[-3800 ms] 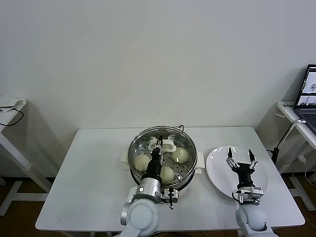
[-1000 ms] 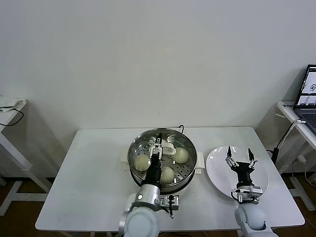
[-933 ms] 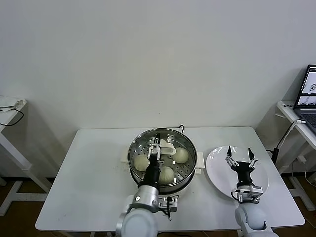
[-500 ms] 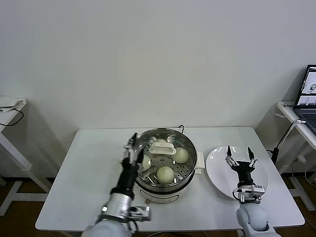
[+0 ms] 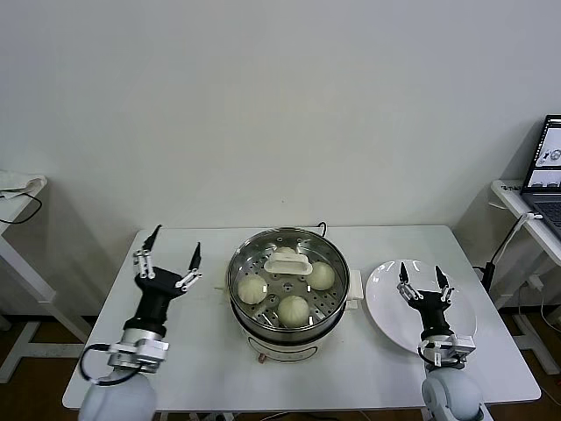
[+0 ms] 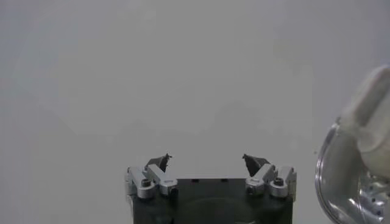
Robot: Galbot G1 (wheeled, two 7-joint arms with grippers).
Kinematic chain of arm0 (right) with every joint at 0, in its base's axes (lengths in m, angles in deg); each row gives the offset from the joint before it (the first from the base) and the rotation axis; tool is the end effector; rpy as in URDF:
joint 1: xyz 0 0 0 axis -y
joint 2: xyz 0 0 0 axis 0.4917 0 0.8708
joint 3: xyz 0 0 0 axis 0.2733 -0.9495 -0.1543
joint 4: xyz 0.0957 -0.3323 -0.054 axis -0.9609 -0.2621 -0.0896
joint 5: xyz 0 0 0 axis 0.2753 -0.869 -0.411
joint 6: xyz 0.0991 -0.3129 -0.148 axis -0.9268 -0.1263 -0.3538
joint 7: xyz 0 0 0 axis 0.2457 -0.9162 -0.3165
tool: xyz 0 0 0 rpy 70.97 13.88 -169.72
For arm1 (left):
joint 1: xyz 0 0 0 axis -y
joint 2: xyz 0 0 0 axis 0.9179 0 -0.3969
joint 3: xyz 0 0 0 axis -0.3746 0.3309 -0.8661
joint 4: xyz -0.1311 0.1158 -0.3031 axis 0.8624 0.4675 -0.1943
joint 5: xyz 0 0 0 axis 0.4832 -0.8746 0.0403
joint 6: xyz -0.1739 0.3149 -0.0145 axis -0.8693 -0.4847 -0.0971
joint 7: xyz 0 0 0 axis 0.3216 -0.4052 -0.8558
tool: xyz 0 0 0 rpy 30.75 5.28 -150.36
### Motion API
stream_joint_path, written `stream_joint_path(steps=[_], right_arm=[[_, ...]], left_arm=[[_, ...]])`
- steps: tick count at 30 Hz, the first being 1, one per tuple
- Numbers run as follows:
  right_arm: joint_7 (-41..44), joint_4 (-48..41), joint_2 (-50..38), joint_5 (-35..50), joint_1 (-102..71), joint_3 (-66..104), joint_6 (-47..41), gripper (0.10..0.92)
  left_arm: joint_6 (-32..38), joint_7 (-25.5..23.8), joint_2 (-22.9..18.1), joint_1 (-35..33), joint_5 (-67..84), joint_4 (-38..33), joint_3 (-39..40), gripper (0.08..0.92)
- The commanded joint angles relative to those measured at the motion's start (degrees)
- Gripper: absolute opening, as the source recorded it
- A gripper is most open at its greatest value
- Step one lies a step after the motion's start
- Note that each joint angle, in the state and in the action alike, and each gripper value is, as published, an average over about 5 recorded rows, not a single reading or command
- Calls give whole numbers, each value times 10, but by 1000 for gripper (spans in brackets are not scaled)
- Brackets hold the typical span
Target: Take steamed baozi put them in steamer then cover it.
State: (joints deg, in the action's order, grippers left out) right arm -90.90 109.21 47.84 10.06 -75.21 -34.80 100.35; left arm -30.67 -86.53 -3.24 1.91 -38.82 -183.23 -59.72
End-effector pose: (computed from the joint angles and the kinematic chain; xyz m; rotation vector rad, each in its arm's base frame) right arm 0.2710 -0.1241 -0.3832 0.1683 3.0569 0.1180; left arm 0.2257 0.0389 -0.2454 0.0531 2.7907 0.9024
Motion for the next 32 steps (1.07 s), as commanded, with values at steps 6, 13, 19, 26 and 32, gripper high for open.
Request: stream_joint_path(steps=[6, 13, 19, 26, 32], right_arm=[[-15, 42, 12, -20, -49, -7, -19, 823], [-11, 46, 18, -29, -56, -7, -18, 823], [-11, 48, 22, -32, -58, -7, -17, 823], [-10, 45, 23, -32, -60, -5, -13, 823], [-9, 37, 24, -32, -57, -2, -8, 823]], left_arm=[[95, -3, -2, -22, 233, 70, -87, 823], [99, -5, -2, -28, 231, 77, -87, 823], [99, -3, -3, -28, 221, 84, -86, 823], [91, -2, -1, -27, 215, 88, -90, 823], [86, -3, -1, -27, 212, 90, -91, 823]])
